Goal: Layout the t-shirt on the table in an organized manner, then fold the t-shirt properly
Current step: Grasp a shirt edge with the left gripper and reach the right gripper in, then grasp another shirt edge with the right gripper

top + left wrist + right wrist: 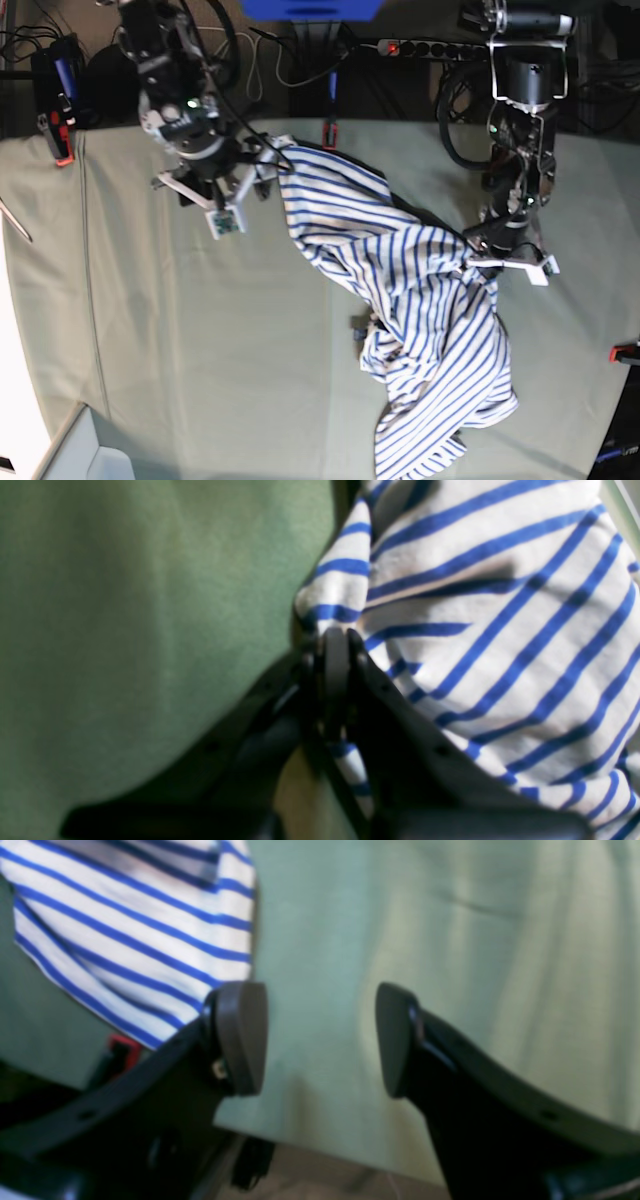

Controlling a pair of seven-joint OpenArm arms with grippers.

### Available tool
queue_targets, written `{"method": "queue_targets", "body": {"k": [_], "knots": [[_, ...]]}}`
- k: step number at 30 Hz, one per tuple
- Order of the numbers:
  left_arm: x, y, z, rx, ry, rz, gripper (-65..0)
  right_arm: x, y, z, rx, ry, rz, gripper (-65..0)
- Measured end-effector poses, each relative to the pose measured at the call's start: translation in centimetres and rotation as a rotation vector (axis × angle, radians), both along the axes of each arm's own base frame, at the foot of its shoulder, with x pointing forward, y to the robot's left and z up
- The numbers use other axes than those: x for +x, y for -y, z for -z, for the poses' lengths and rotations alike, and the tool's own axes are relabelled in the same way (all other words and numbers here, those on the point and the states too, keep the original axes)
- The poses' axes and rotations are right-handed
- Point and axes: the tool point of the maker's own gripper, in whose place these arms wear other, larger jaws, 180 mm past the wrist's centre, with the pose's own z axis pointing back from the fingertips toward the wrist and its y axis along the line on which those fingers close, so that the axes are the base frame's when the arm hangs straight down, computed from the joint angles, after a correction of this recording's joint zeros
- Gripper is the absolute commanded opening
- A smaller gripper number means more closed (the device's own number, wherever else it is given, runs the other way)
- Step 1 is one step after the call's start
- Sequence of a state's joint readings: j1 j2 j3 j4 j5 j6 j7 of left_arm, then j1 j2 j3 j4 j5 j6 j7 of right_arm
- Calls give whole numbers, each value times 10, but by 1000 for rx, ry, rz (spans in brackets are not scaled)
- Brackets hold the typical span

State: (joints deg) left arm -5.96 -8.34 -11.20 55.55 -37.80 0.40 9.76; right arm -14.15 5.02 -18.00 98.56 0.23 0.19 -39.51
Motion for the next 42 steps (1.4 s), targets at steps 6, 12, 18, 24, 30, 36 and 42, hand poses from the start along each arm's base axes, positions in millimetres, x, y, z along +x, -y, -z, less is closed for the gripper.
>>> {"method": "queue_targets", "body": {"k": [6, 12, 18, 24, 30, 36, 42], "knots": [[-31, -46, -28, 48, 66, -96, -649, 16, -34, 16, 52, -46, -5, -297], [-46, -76, -52, 77, 126, -169, -649, 24, -52, 31, 70, -95, -8, -297], [-72, -100, -46, 92, 97, -237, -649, 22, -66, 31, 100, -109, -5, -298], [-88, -128, -50, 111, 100, -314, -649, 24, -67, 29, 103, -100, -5, -298], [-91, -129, -49, 115, 94, -318, -649, 17, -97, 19, 133, -86, -107, -298], [-92, -128, -45, 111, 84, -319, -649, 12, -140, -9, 174, -17, -239, -298], [-92, -127, -45, 109, 81, -316, -649, 20, -157, 0, 170, -41, -266, -298]]}}
